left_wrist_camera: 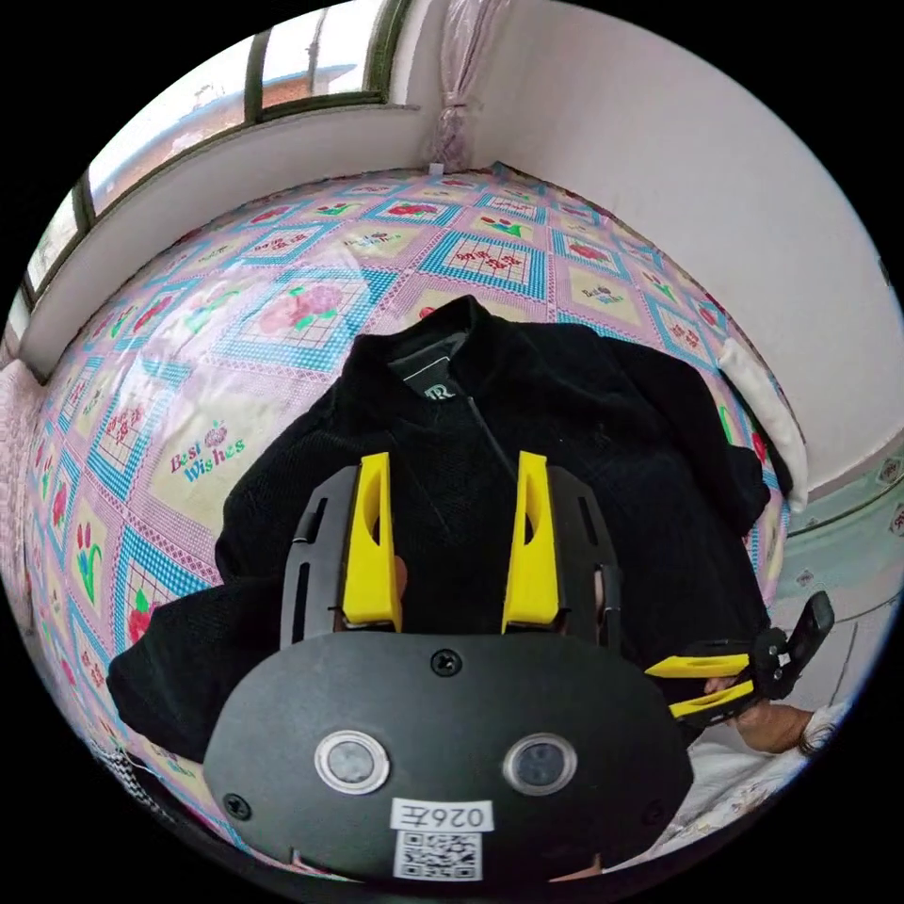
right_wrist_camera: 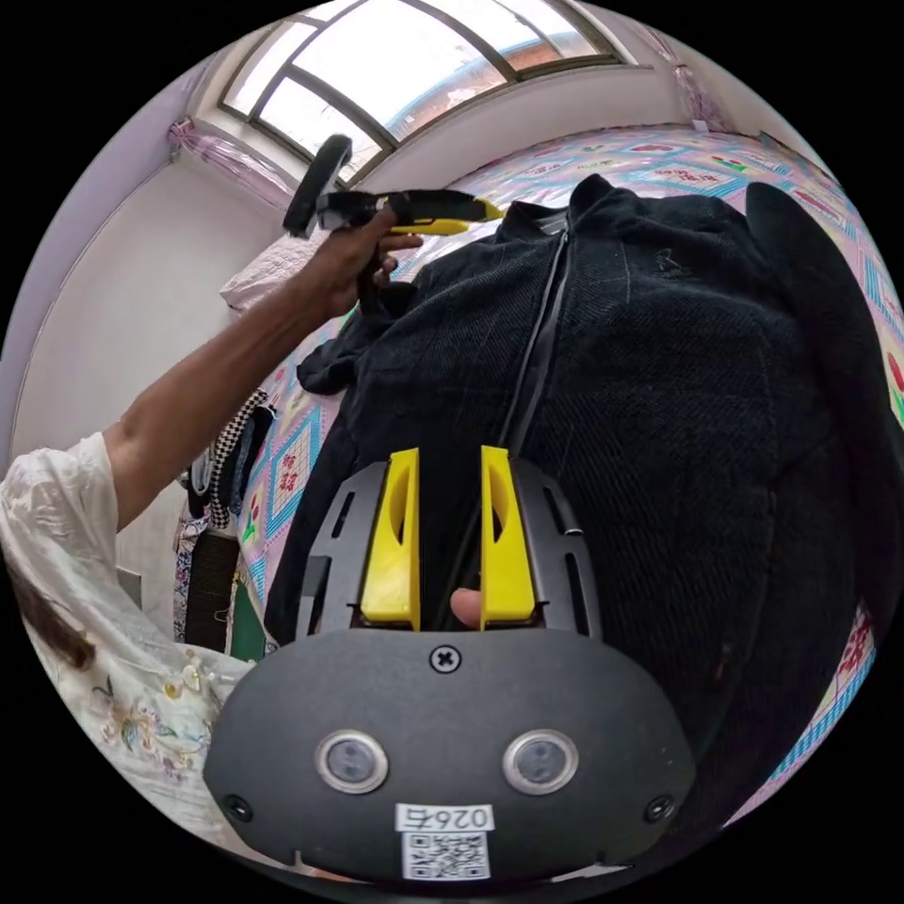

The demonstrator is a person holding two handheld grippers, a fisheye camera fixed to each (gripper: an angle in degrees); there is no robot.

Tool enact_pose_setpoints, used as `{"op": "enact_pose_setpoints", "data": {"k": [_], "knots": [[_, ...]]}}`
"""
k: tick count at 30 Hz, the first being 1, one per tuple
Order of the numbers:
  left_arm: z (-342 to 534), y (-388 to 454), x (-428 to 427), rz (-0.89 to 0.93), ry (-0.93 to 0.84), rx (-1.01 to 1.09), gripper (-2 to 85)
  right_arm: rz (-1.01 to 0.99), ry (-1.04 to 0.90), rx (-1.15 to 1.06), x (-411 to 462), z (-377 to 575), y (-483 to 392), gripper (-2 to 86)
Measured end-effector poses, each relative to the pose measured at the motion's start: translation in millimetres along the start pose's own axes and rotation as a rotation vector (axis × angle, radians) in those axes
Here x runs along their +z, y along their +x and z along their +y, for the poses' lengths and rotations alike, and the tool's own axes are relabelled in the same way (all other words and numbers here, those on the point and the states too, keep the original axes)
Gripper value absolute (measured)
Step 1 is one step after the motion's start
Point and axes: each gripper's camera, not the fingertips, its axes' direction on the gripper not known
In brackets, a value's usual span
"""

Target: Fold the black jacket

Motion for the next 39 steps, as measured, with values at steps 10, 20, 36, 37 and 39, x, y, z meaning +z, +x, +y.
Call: {"op": "enact_pose_setpoints", "data": {"k": [10,20,36,37,39], "knots": [[-17.6,50.0,95.0,-0.058,-0.245,0.196,0.4,0.106,-0.031,0.019,33.7,40.2,9.5,6.4],[2.7,-4.4,72.3,0.033,-0.086,0.038,-0.7,0.064,-0.023,-0.076,10.7,52.8,4.8,-1.3],[8.2,25.4,118.3,-0.038,-0.236,0.259,2.0,-0.140,-0.107,0.082,-19.3,59.4,80.7,0.7],[9.3,25.7,118.2,-0.046,-0.233,0.263,0.6,-0.127,-0.112,0.071,-21.2,59.7,79.7,-0.1],[12.1,22.5,115.1,-0.047,-0.218,0.266,-0.3,-0.116,-0.110,0.058,-28.2,59.5,78.1,-0.9]]}}
